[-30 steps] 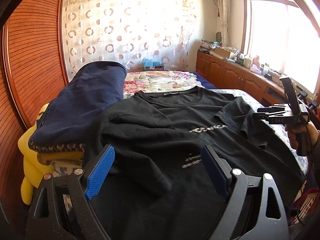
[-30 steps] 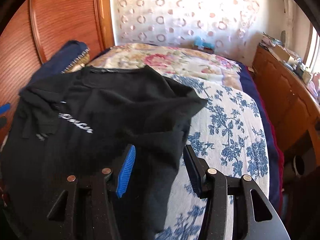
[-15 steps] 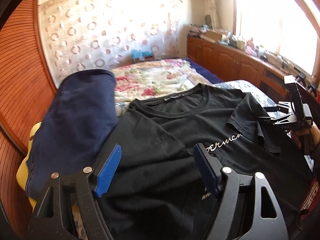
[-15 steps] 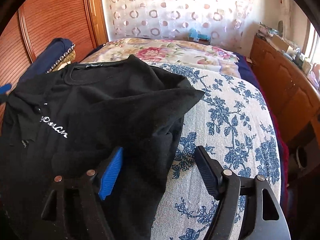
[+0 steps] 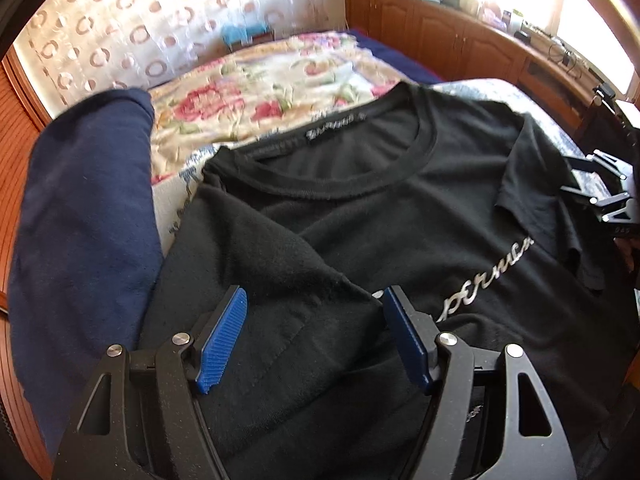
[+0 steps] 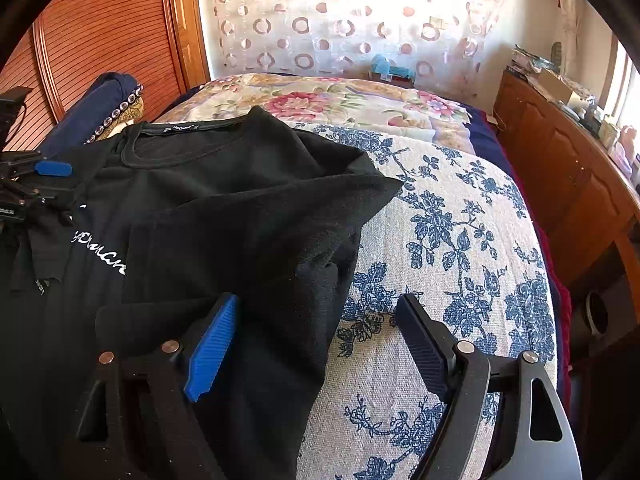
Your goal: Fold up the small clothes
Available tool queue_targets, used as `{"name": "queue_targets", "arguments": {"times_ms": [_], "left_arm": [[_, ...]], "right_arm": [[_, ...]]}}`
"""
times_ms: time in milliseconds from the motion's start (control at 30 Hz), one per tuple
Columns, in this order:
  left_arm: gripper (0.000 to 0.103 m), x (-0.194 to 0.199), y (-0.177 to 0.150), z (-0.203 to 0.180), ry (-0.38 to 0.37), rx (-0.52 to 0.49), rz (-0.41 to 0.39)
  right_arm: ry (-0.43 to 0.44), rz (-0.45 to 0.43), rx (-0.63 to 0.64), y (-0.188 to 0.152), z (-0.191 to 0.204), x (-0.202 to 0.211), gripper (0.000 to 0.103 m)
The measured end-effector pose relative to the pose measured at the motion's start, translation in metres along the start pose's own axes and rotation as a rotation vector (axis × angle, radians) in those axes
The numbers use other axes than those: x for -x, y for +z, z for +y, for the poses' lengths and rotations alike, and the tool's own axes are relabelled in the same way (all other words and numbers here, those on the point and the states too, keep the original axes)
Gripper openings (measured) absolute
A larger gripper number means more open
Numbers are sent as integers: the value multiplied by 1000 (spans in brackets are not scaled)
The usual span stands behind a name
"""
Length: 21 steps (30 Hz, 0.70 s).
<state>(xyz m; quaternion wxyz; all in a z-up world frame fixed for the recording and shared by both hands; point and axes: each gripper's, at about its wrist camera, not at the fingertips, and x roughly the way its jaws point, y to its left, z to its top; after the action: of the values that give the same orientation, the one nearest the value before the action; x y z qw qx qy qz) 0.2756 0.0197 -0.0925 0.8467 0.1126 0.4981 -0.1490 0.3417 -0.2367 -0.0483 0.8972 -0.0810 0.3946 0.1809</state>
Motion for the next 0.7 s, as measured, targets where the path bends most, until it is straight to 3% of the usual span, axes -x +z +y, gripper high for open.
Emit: {"name": "queue_targets", "arguments": {"times_ms": [33, 100, 333, 433, 467, 533, 600, 700], "left_arm": [[72, -3, 0, 1, -4, -1, 11], [61, -8, -2, 3, -2, 1, 27], [51, -9, -6, 4, -32, 22, 14], [35, -7, -6, 3, -62, 32, 1], [18, -6, -4, 4, -61, 36, -5], [11, -4, -3, 9, -89, 65, -8], [9, 3, -1, 17, -117, 101, -30], [9, 40, 6, 38, -113, 166, -137]], "right_arm": [[1, 0, -1, 0, 0, 0, 82], [1, 1, 0, 0, -1, -1, 82], [2, 2, -1, 1, -1, -1, 83], [2, 3, 0, 0, -1, -1, 83], [3, 4, 0, 0, -1, -2, 84], [3, 3, 1, 1, -1, -2, 84], [4, 4, -1, 1, -2, -2, 85], [5, 4, -1, 1, -2, -2, 85]]}}
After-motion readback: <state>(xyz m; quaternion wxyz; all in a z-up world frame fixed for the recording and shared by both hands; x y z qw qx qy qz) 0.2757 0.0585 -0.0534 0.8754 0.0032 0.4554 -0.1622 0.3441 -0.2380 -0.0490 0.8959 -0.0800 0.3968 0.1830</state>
